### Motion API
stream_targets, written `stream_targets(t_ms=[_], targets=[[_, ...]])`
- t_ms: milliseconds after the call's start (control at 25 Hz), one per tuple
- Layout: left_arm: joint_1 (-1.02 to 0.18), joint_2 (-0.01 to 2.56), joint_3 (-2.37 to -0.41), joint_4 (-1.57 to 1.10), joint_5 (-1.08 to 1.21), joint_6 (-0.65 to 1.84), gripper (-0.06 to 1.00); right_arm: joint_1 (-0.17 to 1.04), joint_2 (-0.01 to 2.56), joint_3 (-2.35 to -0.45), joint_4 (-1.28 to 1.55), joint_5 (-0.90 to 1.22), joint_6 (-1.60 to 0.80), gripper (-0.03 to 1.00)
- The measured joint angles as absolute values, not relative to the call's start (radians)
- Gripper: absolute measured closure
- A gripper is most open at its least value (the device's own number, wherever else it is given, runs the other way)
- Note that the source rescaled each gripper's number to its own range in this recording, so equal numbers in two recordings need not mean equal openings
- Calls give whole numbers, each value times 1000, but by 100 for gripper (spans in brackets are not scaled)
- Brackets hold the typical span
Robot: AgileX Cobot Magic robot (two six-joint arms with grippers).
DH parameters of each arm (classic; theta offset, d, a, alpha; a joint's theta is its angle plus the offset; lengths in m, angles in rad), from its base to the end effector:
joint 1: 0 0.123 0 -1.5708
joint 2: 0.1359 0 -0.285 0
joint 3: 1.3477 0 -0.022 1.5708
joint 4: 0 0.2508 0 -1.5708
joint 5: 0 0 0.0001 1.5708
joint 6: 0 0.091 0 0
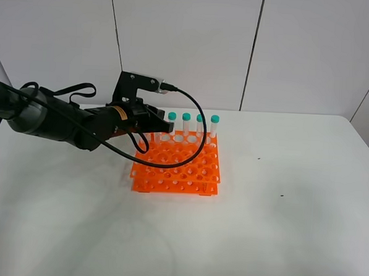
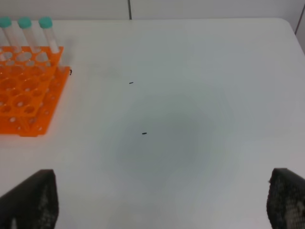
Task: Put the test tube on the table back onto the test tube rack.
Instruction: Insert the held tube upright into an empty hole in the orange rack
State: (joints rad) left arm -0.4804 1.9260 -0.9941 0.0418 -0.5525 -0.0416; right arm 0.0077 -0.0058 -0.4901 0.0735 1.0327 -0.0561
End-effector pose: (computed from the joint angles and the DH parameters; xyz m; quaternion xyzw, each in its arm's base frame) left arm 0.3578 -0.1887 0.1750 0.1949 0.7786 -0.1522 0.5768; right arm -0.0036 0.0057 0.2770 -0.0278 0.8459 0.0239 0.5321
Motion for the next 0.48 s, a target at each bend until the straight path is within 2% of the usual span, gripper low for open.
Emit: stream_targets(t_ms=[480], targets=[[-480,1959,-994,42,-567,-84,94,8,-6,-490,74,1033,-56,-3]])
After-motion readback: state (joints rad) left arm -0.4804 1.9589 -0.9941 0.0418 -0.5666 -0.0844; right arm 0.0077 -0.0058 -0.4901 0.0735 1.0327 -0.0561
